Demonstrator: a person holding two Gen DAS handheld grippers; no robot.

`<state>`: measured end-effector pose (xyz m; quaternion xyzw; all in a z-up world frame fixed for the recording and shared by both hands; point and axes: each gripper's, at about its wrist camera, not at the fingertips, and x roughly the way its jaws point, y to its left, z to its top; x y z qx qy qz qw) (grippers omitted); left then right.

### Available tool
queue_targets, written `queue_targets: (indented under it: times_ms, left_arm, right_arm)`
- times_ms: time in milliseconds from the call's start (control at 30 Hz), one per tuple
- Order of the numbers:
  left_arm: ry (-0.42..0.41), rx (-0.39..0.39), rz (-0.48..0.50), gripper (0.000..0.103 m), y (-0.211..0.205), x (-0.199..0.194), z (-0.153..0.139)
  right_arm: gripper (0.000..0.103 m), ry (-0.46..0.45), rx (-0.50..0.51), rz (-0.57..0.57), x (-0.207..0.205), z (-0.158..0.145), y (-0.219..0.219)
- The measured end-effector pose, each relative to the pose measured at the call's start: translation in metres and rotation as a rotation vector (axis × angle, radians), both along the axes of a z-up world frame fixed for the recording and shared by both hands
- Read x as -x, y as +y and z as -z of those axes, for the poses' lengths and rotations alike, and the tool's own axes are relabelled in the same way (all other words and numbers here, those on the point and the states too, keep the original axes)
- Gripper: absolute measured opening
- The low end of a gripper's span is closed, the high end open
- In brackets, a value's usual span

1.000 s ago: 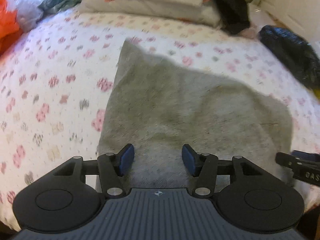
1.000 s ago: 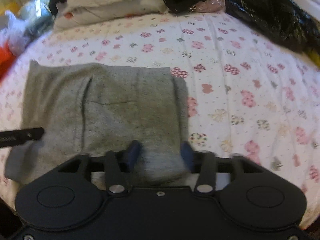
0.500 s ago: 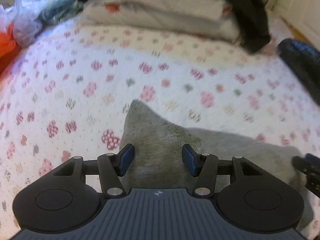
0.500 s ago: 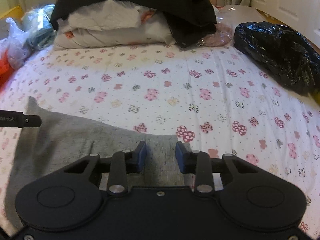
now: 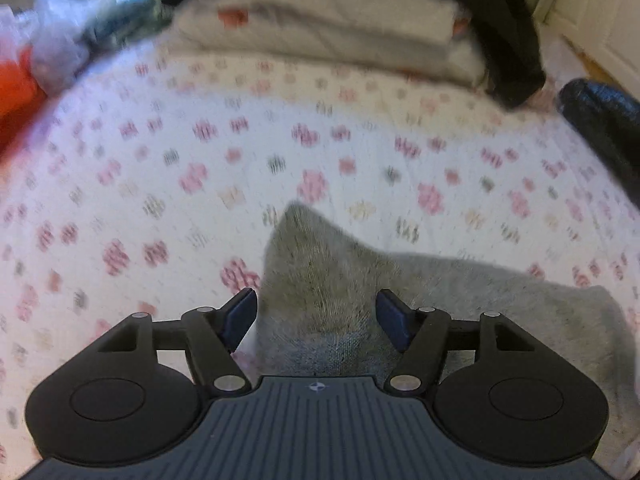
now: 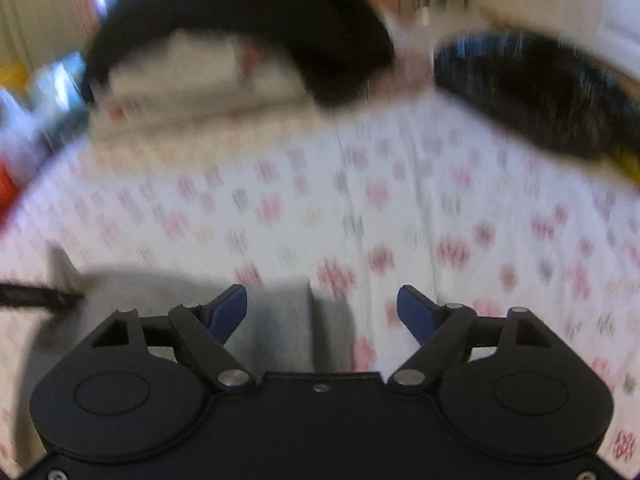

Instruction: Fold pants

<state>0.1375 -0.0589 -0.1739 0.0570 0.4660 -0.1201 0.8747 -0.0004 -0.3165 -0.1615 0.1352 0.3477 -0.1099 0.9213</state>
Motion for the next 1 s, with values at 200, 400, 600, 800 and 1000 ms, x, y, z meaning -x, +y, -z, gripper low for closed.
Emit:
queue_targets:
  times_ms: [200,400,600,800,1000]
  left_arm:
    - [0.0,0.038,0.036,0.065,-0.006,0.01,-0.01]
    - [0.14,-0.005,0.016,0.066,-0.006,0.0,0.029]
    - [0.117,0.021,0.014,0.069,0.006,0.006,0.025]
    - [0.1,0.094,0.05,0.069,0.047,0.023,-0.004]
    - [0.396,0.386,0.068,0.069,0.105,-0.007,0.029]
  right_arm:
    - [0.101,-0.109,0.107,-0.167,0.018,-0.014,0.035]
    - [0.099,0.028,0.045,-0.224,0.001,0.018,0.043]
    - [0.102,0.176,-0.068,-0.161,-0.013,0.057,0.032]
    - [0.102,0.049,-0.139,-0.141,0.013,0.022,0.012]
    - [0.102,0.122,-0.499,-0.135,0.007,0.039,-0.062]
